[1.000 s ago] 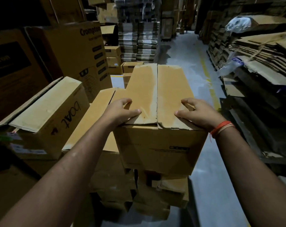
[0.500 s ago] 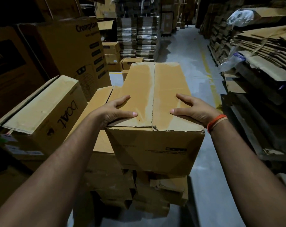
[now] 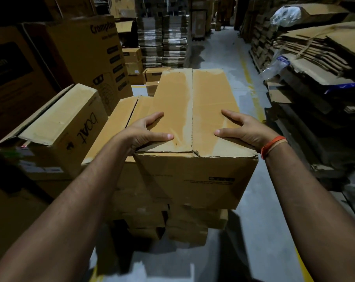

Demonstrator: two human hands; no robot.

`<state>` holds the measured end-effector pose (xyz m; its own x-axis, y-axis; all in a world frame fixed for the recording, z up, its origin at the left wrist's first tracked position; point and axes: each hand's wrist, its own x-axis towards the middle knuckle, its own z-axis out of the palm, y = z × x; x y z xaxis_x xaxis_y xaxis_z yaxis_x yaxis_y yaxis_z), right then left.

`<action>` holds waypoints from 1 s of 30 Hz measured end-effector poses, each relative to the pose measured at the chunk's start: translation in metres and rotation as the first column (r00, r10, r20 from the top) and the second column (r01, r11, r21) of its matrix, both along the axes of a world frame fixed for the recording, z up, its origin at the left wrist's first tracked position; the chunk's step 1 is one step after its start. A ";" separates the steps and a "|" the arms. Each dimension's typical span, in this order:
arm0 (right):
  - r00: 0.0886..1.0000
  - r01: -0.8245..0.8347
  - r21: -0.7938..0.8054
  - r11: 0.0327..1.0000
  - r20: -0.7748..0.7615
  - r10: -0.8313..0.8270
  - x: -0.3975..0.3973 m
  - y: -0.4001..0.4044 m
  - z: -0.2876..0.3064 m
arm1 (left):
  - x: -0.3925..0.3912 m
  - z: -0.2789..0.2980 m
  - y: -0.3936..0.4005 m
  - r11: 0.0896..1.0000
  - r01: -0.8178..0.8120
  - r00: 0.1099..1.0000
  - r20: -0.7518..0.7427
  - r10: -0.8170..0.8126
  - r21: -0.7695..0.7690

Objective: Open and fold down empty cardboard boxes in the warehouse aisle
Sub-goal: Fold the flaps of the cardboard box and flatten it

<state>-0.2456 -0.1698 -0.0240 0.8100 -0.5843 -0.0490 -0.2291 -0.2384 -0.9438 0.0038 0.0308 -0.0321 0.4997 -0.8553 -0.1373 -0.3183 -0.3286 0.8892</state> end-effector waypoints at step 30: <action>0.999 -0.040 -0.148 0.988 -0.025 0.037 -0.230 0.323 -0.075 | -0.234 -0.053 0.348 0.999 -0.038 0.999 -0.009 0.038 -0.012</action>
